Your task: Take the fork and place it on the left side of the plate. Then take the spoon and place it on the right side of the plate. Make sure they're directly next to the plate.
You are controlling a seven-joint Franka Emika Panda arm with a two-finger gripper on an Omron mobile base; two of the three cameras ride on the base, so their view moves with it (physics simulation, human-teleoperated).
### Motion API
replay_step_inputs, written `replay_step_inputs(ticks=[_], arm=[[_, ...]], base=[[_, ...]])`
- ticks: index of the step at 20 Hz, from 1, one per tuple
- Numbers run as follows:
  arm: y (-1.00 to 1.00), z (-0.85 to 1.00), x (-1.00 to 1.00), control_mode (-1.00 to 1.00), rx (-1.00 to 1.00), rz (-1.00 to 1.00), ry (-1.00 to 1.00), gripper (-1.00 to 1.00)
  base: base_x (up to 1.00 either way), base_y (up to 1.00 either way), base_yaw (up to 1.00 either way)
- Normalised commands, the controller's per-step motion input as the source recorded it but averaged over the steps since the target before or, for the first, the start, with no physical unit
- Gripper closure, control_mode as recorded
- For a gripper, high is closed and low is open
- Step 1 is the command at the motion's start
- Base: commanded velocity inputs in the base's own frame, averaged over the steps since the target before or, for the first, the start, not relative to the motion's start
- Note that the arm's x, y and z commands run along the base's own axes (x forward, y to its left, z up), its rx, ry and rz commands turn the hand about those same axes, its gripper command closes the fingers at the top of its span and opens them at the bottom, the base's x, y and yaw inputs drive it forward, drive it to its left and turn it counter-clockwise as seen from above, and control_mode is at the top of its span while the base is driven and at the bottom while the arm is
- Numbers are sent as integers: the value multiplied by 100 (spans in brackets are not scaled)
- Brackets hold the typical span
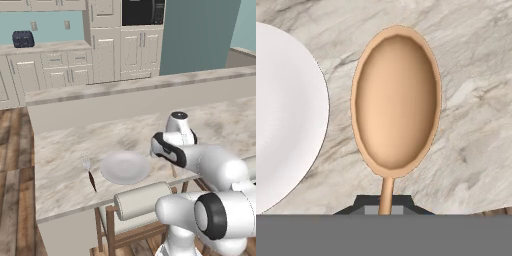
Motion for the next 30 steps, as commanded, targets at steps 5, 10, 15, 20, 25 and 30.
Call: replay_step_inputs(ticks=[5, 10, 15, 20, 25, 30], arm=[[0, -22, 1, -100, 0, 0, 0, 100], [0, -18, 14, -100, 0, 0, 0, 100], [0, -13, 23, -100, 0, 0, 0, 100], [0, -9, 21, -100, 0, 0, 0, 100], [0, -12, 21, -100, 0, 0, 0, 100], [0, -17, 11, -100, 0, 0, 0, 100]], base=[[0, 0, 0], [0, 0, 0], [0, 0, 0], [0, 0, 0], [0, 0, 0], [0, 0, 0]])
